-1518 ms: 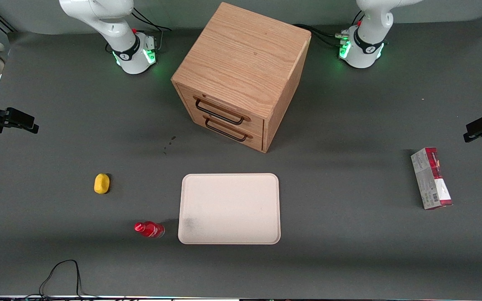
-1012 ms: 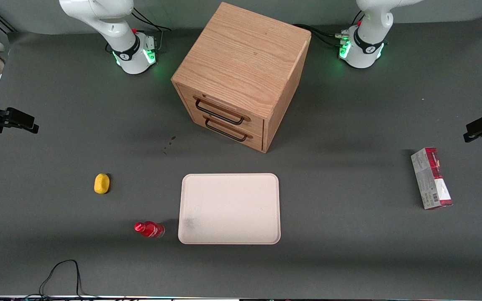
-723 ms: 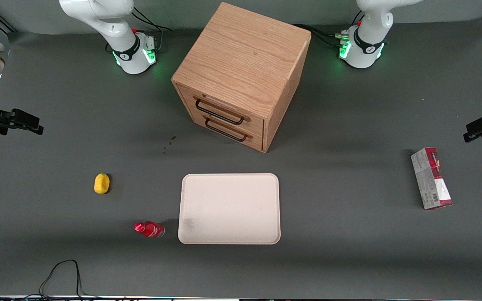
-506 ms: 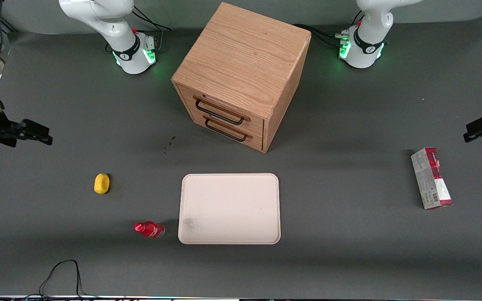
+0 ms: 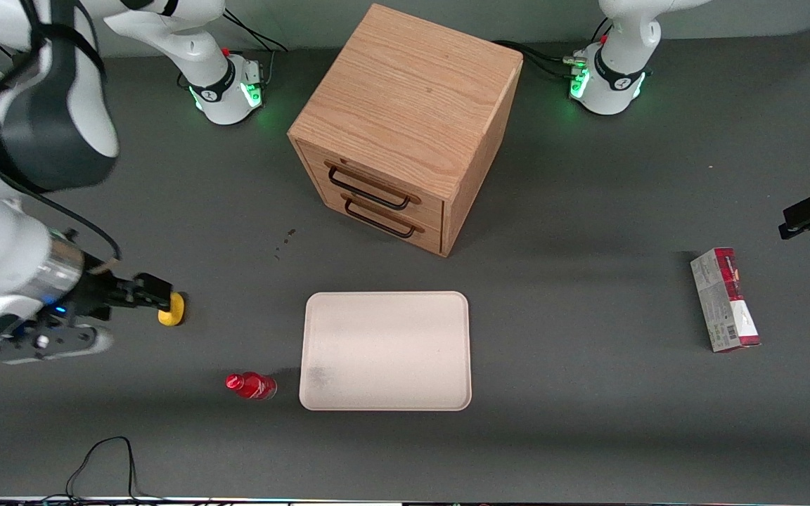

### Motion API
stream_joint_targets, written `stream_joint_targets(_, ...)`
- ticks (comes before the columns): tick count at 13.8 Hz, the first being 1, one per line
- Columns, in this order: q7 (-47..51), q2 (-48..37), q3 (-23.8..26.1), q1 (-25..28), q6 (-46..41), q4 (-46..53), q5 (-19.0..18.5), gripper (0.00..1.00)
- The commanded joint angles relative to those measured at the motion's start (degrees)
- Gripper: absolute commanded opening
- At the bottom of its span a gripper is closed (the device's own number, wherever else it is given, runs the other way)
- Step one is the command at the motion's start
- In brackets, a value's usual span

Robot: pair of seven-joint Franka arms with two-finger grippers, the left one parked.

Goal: Place coke bottle on tray
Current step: 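Move the open right gripper down over the red Coca-Cola bottle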

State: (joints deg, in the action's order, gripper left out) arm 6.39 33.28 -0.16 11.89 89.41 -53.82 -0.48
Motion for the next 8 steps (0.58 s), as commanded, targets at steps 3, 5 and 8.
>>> stream_joint_targets(3, 1.87, 6.69, 0.52, -0.2, 5.05, 5.3, 0.39, 1.0)
stream_joint_targets(5, 1.87, 7.58, 0.6, -0.2, 6.3, 5.21, 0.39, 1.0)
stream_joint_targets(8, 1.78, 9.6, 0.69, -0.2, 6.3, 5.12, 0.56, 1.0)
